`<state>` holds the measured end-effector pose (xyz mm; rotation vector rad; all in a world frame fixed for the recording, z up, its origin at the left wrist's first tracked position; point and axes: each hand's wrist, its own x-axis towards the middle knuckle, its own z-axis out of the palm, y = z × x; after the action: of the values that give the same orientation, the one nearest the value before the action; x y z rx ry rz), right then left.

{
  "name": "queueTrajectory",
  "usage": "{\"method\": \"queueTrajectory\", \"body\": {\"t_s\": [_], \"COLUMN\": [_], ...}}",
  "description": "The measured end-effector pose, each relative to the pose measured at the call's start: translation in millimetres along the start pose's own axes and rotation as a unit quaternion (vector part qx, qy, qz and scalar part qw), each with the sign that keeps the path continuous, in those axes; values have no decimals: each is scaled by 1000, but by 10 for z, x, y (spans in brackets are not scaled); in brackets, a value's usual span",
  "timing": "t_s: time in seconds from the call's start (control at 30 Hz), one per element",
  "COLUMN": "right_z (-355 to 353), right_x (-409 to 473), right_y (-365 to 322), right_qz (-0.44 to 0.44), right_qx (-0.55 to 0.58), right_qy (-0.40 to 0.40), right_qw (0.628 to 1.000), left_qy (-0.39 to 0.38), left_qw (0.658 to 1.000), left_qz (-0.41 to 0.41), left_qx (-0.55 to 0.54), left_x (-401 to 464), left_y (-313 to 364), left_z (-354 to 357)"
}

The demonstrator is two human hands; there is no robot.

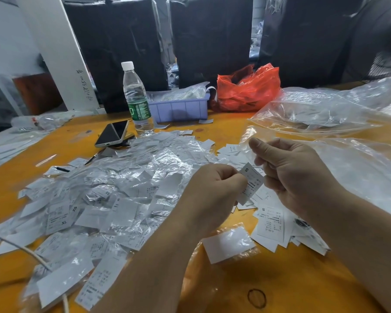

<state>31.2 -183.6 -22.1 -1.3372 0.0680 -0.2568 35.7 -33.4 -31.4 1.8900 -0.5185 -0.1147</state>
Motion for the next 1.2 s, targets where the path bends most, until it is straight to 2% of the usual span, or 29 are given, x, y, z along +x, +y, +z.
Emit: {"method": "queueTrajectory", "body": {"t_s": [0.27, 0.6, 0.9, 1.2], "right_z": [17, 30, 8, 15], "right_x": [4, -28, -11, -10], "right_y": [49, 35, 39, 68], "right_qz": [-15, -16, -38, -43], "right_qx": [-26, -23, -22, -25], "right_qy": [32, 2, 41, 33], "right_qw": [999, 1000, 998, 998], "left_qy": [-20, 39, 7, 28], "left_qw": [1000, 999, 999, 999], "left_qz": [5, -21, -28, -28], "left_qx": [-2, -12, -18, -16], "left_x": [-25, 5, 1, 8], "left_y": [46, -11, 19, 7], "left_z": [33, -12, 10, -8]}}
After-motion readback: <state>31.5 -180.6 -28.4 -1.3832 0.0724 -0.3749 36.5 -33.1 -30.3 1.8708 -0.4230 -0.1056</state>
